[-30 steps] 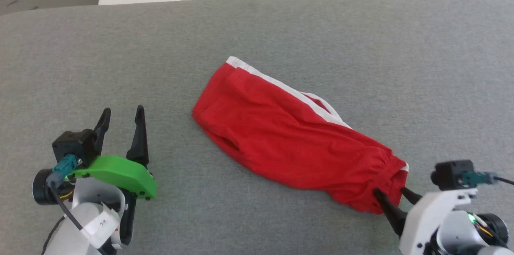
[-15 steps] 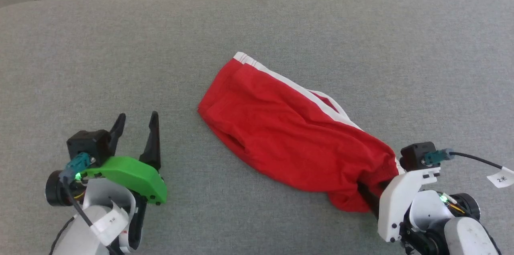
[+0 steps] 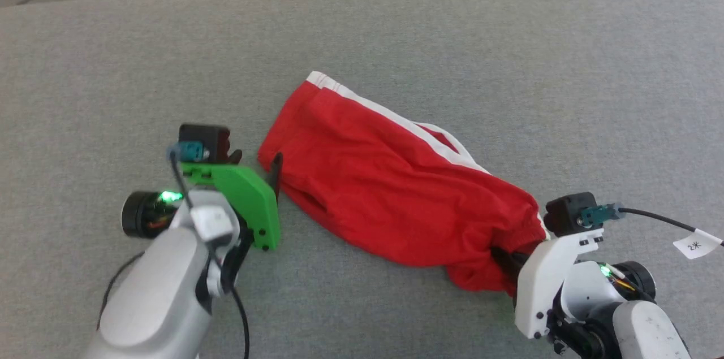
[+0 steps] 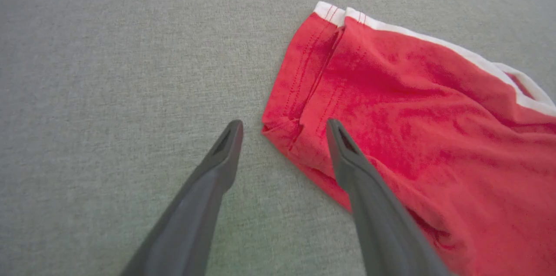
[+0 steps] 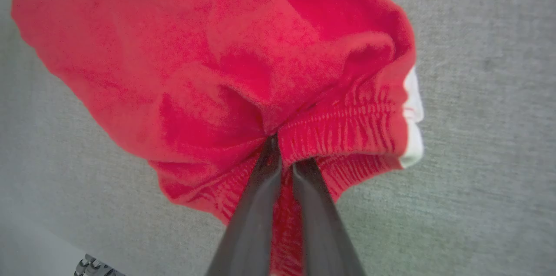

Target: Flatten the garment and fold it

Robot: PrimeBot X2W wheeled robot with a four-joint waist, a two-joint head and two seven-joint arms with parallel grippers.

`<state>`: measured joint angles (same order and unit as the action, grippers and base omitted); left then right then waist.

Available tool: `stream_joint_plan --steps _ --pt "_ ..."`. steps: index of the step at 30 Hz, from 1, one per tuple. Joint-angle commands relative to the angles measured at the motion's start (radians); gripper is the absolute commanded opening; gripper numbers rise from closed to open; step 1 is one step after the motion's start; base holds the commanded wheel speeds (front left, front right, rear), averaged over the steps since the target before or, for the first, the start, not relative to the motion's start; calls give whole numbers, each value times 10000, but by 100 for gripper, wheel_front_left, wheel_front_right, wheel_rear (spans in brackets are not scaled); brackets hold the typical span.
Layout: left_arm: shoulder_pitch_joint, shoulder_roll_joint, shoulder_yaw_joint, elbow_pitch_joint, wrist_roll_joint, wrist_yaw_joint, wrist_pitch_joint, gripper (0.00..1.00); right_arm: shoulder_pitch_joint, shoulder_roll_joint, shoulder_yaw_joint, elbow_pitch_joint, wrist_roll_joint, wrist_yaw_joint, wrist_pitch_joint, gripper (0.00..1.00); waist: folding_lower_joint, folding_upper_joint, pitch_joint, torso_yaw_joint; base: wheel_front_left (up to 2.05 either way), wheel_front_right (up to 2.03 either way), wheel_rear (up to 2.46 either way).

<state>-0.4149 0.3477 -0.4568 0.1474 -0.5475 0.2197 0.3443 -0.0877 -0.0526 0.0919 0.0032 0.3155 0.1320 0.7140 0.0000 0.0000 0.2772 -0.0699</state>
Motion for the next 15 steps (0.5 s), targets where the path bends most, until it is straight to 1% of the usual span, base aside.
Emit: stream_joint_plan --steps 1,4,7,8,9,10,12,15 --pt "-376 -10 -31 319 -118 -18 325 100 -180 24 95 -97 73 -13 -23 0 0 0 70 -185 0 0 0" --pt "-913 2 -247 1078 -145 -54 1226 100 -207 24 257 -240 161 -13 -18 0 0 0 136 -346 0 0 0" --pt "-1209 96 -470 1798 -219 -186 2085 100 -255 24 408 -330 242 -13 -39 0 0 0 220 -530 0 0 0" --pt "-1259 137 -533 1955 -233 -258 2254 82 -264 24 430 -342 255 -13 -48 0 0 0 240 -567 0 0 0" --pt "-1305 127 -514 2056 -329 -379 2259 42 -271 24 448 -353 267 -13 -64 0 0 0 263 -606 0 0 0" --pt "-1297 84 -465 2146 -470 -466 2262 0 -269 24 453 -356 271 -13 -75 0 0 0 272 -627 0 0 0" --pt "-1253 20 -380 2241 -737 -693 2206 0 -246 24 415 -346 261 -13 -98 0 0 0 281 -646 0 0 0" --pt "-1086 -226 58 2206 -1354 -874 1810 0 -179 24 209 -329 335 -13 -171 0 0 0 253 -560 0 0 0"
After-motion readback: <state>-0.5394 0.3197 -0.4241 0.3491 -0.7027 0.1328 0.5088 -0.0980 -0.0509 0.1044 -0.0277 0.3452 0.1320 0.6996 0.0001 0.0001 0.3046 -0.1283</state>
